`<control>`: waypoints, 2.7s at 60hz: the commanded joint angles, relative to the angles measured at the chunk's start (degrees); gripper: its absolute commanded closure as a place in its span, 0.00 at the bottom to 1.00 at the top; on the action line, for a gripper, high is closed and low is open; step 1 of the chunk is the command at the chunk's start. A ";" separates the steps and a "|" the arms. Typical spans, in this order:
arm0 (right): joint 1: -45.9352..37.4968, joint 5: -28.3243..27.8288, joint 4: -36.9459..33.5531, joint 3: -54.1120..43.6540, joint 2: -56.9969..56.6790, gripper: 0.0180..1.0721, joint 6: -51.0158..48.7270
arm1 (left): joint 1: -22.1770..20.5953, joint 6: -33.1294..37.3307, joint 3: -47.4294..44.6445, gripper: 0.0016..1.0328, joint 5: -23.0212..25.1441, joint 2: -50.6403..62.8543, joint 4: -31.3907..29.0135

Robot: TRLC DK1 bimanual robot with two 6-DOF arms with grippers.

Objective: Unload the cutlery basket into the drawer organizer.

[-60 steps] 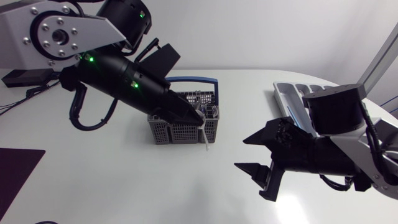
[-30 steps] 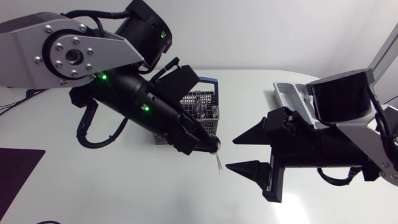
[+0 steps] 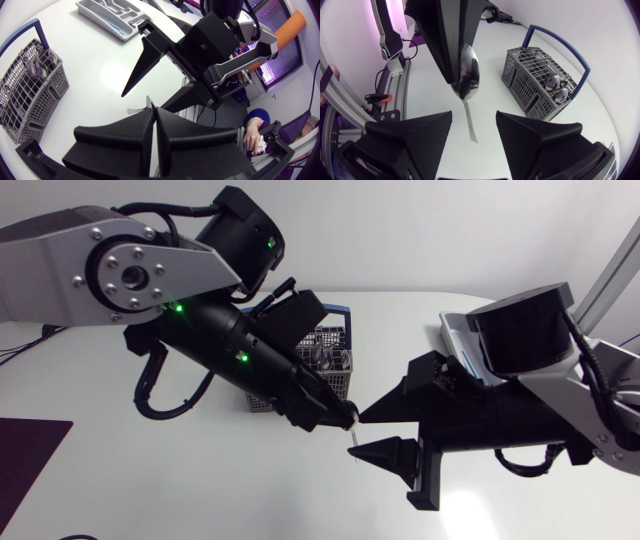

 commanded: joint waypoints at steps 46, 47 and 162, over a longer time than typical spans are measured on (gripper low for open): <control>0.19 0.14 1.81 1.83 3.60 0.95 3.02 | 0.98 0.56 -0.83 0.91 2.08 0.94 0.59; 0.19 0.14 1.81 1.83 3.69 0.95 3.11 | 1.16 0.38 -0.66 0.86 2.08 0.94 0.59; -62.83 4.89 4.19 0.07 14.50 0.95 -46.64 | 13.11 -13.59 4.70 0.06 -25.08 5.95 -5.12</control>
